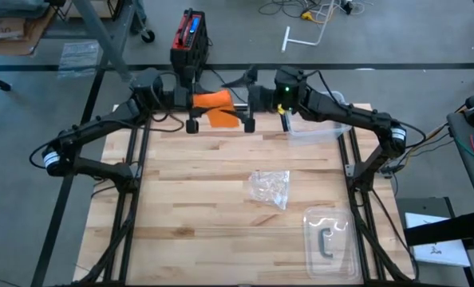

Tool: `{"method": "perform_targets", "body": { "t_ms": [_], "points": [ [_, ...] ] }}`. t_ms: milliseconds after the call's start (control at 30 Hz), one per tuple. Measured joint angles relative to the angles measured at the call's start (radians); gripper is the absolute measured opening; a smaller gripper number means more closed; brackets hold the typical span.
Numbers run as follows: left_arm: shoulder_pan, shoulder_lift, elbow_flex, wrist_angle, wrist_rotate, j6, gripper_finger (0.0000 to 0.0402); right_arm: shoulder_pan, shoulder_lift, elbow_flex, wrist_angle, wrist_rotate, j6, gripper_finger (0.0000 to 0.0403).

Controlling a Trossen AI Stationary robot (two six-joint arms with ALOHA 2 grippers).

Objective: Roll bandage
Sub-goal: Roll the orange bandage

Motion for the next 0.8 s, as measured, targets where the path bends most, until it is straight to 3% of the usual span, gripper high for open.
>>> {"method": "perform_targets", "body": {
  "t_ms": [167, 333, 533, 800],
  "points": [
    [0.000, 0.000, 0.002, -0.005, -0.015, 0.198, 0.0115, -0.031, 0.003, -0.002, -0.008, -0.013, 0.240, 0.0323],
    [-0.003, 0.003, 0.003, -0.016, -0.091, 0.384, 0.0115, -0.052, 0.005, -0.004, -0.006, -0.095, 0.363, 0.0311],
    [-0.007, 0.025, -0.001, -0.073, -0.116, 0.501, 0.0115, -0.051, 0.000, -0.002, 0.018, -0.121, 0.382, 0.0311],
    [-0.020, 0.038, 0.000, -0.029, -0.117, 0.590, 0.0115, -0.052, 0.021, -0.006, -0.012, -0.121, 0.437, 0.0303]
  ]
}}
